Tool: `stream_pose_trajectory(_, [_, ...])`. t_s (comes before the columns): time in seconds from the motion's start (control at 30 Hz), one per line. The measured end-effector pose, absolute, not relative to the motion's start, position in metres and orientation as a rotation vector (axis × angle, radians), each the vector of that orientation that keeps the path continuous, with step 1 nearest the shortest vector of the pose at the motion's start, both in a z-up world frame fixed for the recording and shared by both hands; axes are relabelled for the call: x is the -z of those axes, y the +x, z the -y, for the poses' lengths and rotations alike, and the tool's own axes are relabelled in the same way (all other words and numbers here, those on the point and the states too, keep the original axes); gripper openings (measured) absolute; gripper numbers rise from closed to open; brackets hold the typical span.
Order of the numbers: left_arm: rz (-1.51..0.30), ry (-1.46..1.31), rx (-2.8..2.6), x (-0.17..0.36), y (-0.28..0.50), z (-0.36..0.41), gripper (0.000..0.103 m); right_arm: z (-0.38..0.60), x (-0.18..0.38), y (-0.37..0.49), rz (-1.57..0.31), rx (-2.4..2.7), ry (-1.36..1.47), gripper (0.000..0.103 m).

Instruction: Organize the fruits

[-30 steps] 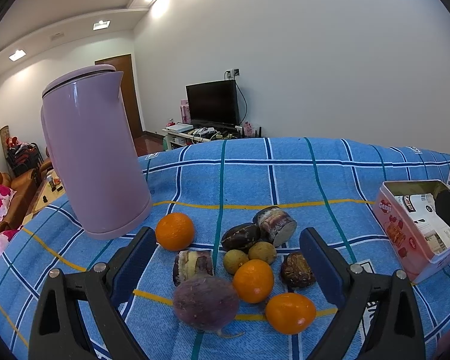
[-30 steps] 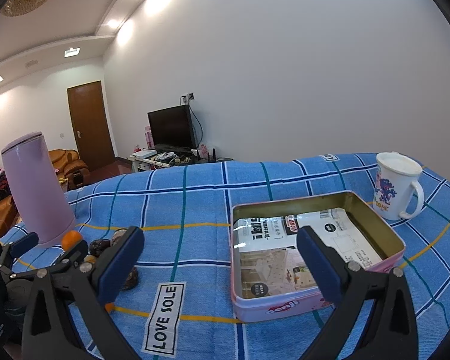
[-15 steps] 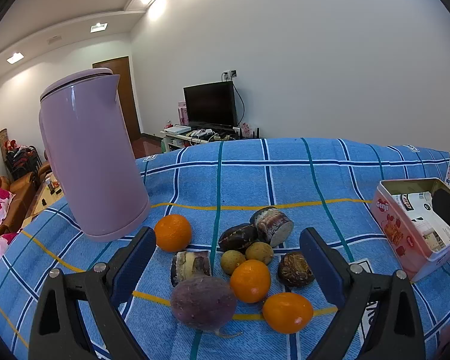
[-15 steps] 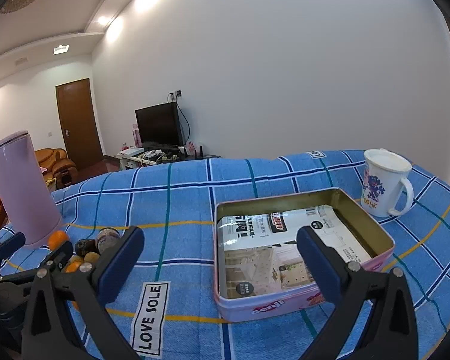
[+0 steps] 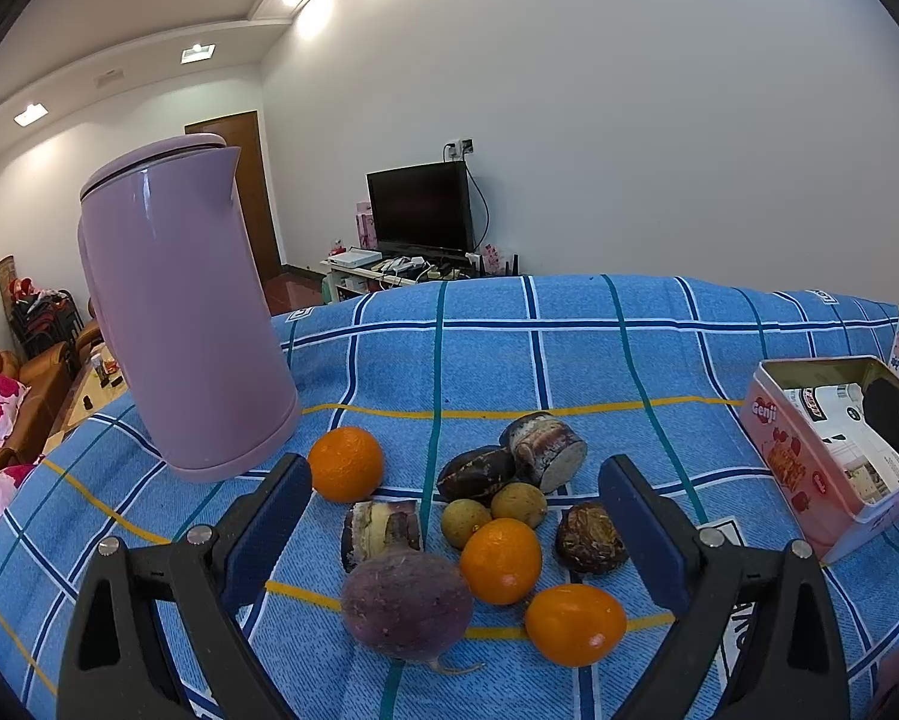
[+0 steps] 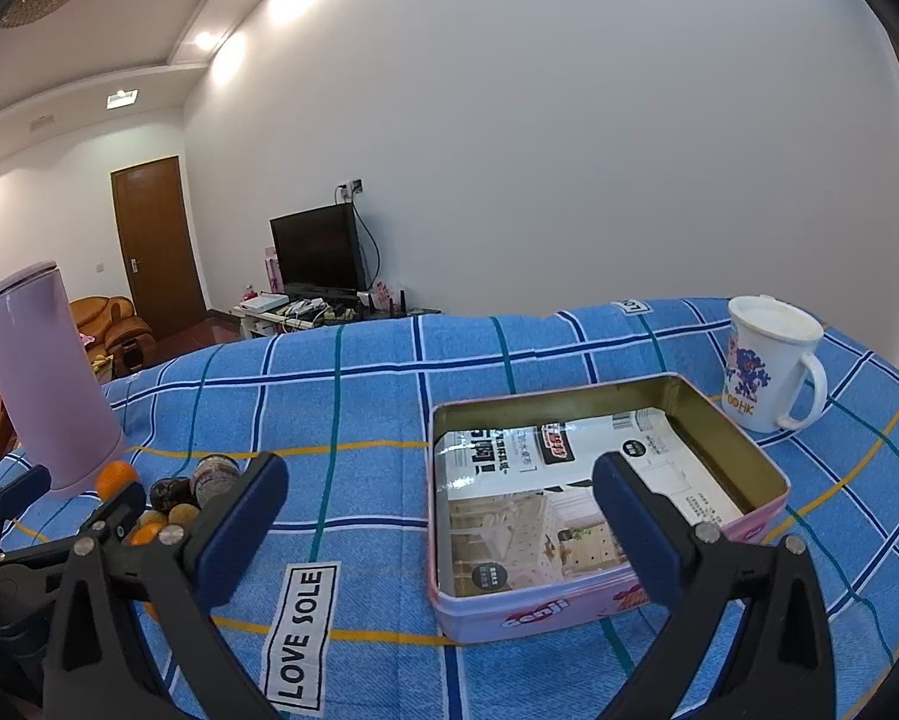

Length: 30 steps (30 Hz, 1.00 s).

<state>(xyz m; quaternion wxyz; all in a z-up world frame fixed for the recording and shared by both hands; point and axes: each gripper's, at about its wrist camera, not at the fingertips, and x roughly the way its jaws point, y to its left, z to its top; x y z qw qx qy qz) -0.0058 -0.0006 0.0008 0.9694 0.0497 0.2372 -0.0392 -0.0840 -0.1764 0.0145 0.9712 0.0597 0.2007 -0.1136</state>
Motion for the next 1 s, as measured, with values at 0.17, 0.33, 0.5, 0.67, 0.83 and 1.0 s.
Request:
stream_pose_trajectory(0.17, [-0.479, 0.101, 0.079, -0.001, -0.006, 0.001, 0.097, 0.177, -0.014, -0.084, -0.405, 0.229, 0.122, 0.103])
stream_pose_trajectory(0.33, [-0.479, 0.102, 0.080, -0.001, -0.006, 0.001, 0.097, 0.177, -0.014, -0.084, -0.406, 0.229, 0.122, 0.103])
stream_pose_trajectory(0.5, [-0.480, 0.102, 0.080, -0.001, -0.006, 0.001, 0.097, 0.177, -0.014, -0.084, -0.409, 0.230, 0.123, 0.103])
stream_pose_trajectory(0.67, [-0.488, 0.104, 0.081, 0.001, -0.005, 0.001, 0.097, 0.177, -0.013, -0.083, -0.412, 0.229, 0.123, 0.103])
stream_pose_trajectory(0.83, [-0.501, 0.122, 0.077, 0.001, -0.004, 0.000, 0.097, 0.176, -0.011, -0.083, -0.417, 0.225, 0.120, 0.103])
stream_pose_trajectory(1.0, [-0.459, 0.120, -0.058, -0.012, 0.002, -0.029, 0.097, 0.174, -0.011, -0.081, -0.420, 0.187, 0.123, 0.103])
